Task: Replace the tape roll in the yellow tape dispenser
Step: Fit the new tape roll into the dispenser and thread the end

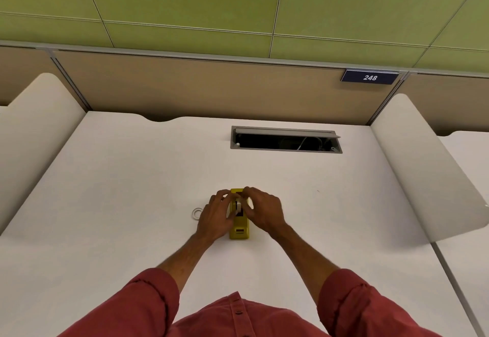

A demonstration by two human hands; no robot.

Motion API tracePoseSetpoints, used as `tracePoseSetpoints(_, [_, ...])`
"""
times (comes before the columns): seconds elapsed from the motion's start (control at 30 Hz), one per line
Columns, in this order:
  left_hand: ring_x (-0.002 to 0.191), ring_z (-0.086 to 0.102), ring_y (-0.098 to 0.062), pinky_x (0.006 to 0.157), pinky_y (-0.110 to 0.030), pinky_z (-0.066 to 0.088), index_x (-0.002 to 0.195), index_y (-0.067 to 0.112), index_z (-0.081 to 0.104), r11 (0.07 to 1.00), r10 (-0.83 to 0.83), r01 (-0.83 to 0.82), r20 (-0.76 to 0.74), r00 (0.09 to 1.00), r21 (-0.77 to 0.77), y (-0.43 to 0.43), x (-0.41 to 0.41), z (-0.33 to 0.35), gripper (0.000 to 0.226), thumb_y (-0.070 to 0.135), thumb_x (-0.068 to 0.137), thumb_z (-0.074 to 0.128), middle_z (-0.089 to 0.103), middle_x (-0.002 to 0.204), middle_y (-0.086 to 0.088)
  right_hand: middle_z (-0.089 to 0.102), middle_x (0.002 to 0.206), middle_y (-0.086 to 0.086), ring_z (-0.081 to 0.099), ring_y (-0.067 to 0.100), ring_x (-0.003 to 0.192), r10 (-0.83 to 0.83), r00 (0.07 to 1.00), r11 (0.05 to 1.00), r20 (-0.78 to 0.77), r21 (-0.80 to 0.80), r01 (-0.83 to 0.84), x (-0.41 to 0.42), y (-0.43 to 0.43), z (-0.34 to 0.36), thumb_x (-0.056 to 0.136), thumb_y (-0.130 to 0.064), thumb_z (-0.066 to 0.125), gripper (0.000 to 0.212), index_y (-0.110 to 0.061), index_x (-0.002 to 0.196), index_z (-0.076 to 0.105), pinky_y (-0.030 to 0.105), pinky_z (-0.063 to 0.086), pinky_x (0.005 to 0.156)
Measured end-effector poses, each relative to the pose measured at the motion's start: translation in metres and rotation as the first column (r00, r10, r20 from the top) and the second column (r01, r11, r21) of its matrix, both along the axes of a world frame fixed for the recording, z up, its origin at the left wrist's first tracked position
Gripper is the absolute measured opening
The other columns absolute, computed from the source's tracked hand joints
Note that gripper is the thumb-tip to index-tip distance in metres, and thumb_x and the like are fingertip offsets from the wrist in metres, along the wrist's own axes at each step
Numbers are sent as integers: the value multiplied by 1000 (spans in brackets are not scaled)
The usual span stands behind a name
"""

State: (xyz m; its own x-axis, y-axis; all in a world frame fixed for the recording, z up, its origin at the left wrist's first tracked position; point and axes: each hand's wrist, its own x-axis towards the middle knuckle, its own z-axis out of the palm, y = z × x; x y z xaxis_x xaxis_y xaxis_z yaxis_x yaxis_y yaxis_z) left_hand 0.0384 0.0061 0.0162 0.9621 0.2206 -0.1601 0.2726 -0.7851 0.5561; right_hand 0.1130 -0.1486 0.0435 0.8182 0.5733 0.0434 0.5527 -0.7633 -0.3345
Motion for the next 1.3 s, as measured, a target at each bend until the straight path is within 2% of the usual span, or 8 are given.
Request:
tracePoseSetpoints(0.07, [148,48,-22,112,-42,54,153,25,53,1000,4,-4,-1,1000,9,-1,0,0,47,27,107,61,43,164,4,77,96,-3,73,21,84,-266,943,948,-198,126,293,-6,0,-4,108,-41,51,28,-18,101,66,39,59,77])
tracePoseSetpoints(0.13, [147,49,-23,109,-40,56,153,25,53,1000,7,-7,-5,1000,24,-1,0,1,47,28,107,61,44,164,4,79,86,7,74,29,74,-384,762,821,-521,185,540,-8,3,-6,108,-41,51,42,-7,96,71,42,61,76])
tracePoseSetpoints(0.23, [146,50,-23,108,-40,56,152,25,53,999,-5,5,-12,1000,39,-1,1,2,46,28,107,61,45,163,3,73,84,14,63,29,63,-276,354,633,-893,108,767,-12,7,-6,105,-38,58,47,5,101,78,36,49,63])
tracePoseSetpoints(0.33, [144,51,-23,108,-41,56,152,25,54,998,-15,16,-16,1000,57,-1,1,3,46,30,106,60,46,161,3,70,90,11,59,26,65,-204,165,598,-965,10,802,-18,12,-9,97,-36,70,36,-2,98,79,33,44,68])
tracePoseSetpoints(0.53, [141,53,-22,106,-41,56,151,27,54,992,-38,41,-27,999,117,-1,1,6,46,31,106,60,44,163,6,73,89,12,60,31,80,-163,112,495,-980,17,869,-23,18,-13,86,-42,86,38,-6,88,73,40,45,77])
tracePoseSetpoints(0.77, [136,56,-23,102,-43,58,149,25,56,993,-48,50,-26,999,107,-2,3,10,47,32,103,64,44,162,5,82,104,20,62,28,71,-196,97,440,-976,1,898,-20,25,-14,89,-25,85,33,4,104,79,34,47,69])
tracePoseSetpoints(1.07, [141,54,-23,104,-44,58,150,23,54,995,-58,60,-24,998,78,-1,2,12,50,24,102,65,42,164,4,78,93,13,59,20,56,-212,31,422,-977,-63,904,-18,26,-15,94,-11,76,27,4,116,78,28,46,58])
tracePoseSetpoints(1.3, [163,29,-24,126,-46,43,168,20,28,988,-133,128,-60,989,-84,7,-10,8,84,6,94,64,23,177,1,72,92,11,55,19,58,-207,5,390,-978,-78,917,-18,28,-13,91,-8,75,4,-6,94,72,27,42,56])
